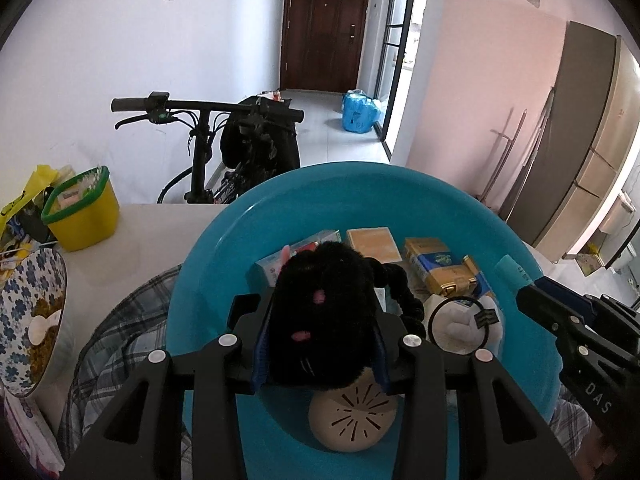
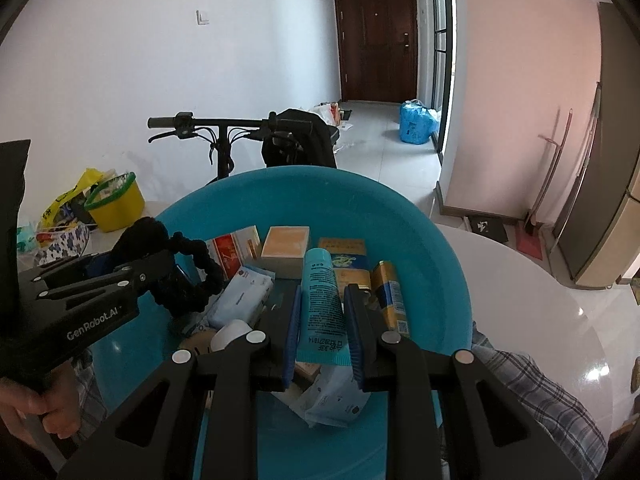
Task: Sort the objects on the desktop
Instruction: 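Lower the hair tie with left tool while right tool lowers the tube into basin, then open the left tool releasing the hair tie while right tool releases the tube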
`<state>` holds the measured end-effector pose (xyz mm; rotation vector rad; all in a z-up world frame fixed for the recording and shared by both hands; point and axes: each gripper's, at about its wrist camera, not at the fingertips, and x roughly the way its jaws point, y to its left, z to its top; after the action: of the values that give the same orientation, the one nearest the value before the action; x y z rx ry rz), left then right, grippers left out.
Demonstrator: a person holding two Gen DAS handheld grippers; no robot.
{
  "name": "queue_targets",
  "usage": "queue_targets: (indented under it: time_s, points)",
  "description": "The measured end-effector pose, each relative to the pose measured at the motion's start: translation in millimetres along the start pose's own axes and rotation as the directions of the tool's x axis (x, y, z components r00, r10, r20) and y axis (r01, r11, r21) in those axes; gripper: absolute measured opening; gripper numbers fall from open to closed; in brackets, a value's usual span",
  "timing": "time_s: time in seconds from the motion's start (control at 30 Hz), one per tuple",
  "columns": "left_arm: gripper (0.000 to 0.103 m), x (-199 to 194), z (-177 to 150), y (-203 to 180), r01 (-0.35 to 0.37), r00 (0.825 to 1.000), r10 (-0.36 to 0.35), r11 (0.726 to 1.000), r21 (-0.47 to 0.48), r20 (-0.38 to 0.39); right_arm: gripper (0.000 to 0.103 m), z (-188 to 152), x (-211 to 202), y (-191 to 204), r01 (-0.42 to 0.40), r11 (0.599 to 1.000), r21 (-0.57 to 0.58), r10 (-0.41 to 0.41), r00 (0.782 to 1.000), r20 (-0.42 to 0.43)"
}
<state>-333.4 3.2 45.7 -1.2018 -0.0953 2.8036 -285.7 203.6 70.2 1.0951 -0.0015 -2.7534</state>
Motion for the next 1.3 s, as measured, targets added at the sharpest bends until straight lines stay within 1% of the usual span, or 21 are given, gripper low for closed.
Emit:
queue_targets:
  time_s: [0.43, 1.03, 1.07, 1.1, 1.23, 1.3]
  points:
    - [0.042, 6.7, -2.2, -2.4, -0.020, 0.999, 0.020, 1.000, 0.016, -0.035, 0.020, -2.0, 2.9, 3.7, 0.000, 1.000, -0.013, -0.001, 1.000, -0.022]
    - [0.042, 8.1, -4.2, -2.7, -0.025, 0.999, 0.026, 0.999, 0.020, -0.046, 0.020, -3.8, 3.7, 3.6, 0.006, 1.000, -0.021, -0.007, 1.000, -0.023]
    - [0.044, 8.3, -4.3, -2.8, -0.026, 0.999, 0.027, 0.999, 0.020, -0.047, 0.020, -3.9, 3.7, 3.1, 0.007, 1.000, -0.021, -0.007, 1.000, -0.023]
    - [0.048, 8.2, -4.2, -2.7, -0.027, 0.998, 0.027, 0.999, 0.019, -0.047, 0.020, -3.7, 3.9, 3.6, 0.007, 1.000, -0.020, -0.007, 1.000, -0.023]
    - [0.049, 6.3, -3.4, -1.1, -0.033, 0.999, 0.033, 0.999, 0.000, -0.037, 0.020, -4.7, 4.8, 2.1, 0.011, 1.000, -0.018, -0.011, 1.000, -0.025]
    - [0.050, 4.6, -2.9, -0.8, -0.032, 0.999, 0.033, 0.999, 0.005, -0.037, 0.021, -5.2, 4.5, 0.7, 0.013, 1.000, -0.016, -0.014, 1.000, -0.026]
